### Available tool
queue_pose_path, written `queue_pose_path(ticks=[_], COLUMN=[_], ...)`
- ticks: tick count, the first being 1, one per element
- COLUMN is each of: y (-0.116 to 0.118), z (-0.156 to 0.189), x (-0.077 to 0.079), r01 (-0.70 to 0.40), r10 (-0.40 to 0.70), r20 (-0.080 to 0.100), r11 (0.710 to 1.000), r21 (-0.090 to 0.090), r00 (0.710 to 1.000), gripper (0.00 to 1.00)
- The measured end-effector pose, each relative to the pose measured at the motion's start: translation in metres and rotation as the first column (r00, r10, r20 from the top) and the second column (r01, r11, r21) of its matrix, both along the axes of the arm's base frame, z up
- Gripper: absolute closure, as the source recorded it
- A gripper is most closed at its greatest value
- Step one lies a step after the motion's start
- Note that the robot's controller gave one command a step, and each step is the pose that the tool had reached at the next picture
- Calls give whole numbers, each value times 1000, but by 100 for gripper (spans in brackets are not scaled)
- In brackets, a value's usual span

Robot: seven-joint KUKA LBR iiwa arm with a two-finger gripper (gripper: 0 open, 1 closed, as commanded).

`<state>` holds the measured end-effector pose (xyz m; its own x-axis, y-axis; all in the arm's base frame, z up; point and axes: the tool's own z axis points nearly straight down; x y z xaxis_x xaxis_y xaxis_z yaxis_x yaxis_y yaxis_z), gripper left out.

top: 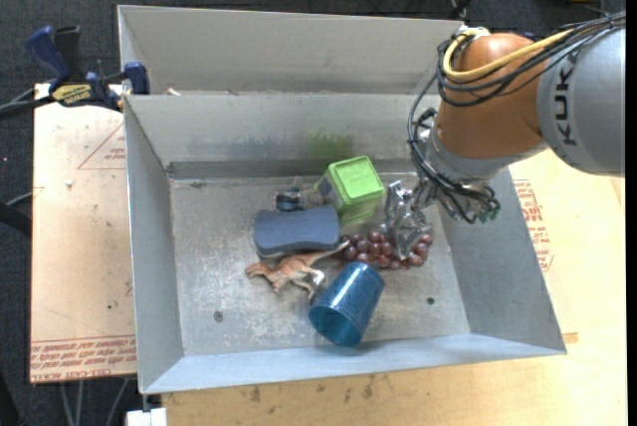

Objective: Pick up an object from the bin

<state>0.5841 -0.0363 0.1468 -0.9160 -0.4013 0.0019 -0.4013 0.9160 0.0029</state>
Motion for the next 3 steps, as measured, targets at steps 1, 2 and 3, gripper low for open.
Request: queue_pose_path(ticks=[1, 2, 3], y=[0, 15, 17], z=[48, 81, -15], x=[2, 4, -21], r01=[3, -20, -1], r10=[-3, 20, 1], r20=[8, 6, -4], r11=[1000, 1000, 1000], r21=[-1, -1, 0], r00=[1000, 1000, 1000], gripper=[100, 100, 0])
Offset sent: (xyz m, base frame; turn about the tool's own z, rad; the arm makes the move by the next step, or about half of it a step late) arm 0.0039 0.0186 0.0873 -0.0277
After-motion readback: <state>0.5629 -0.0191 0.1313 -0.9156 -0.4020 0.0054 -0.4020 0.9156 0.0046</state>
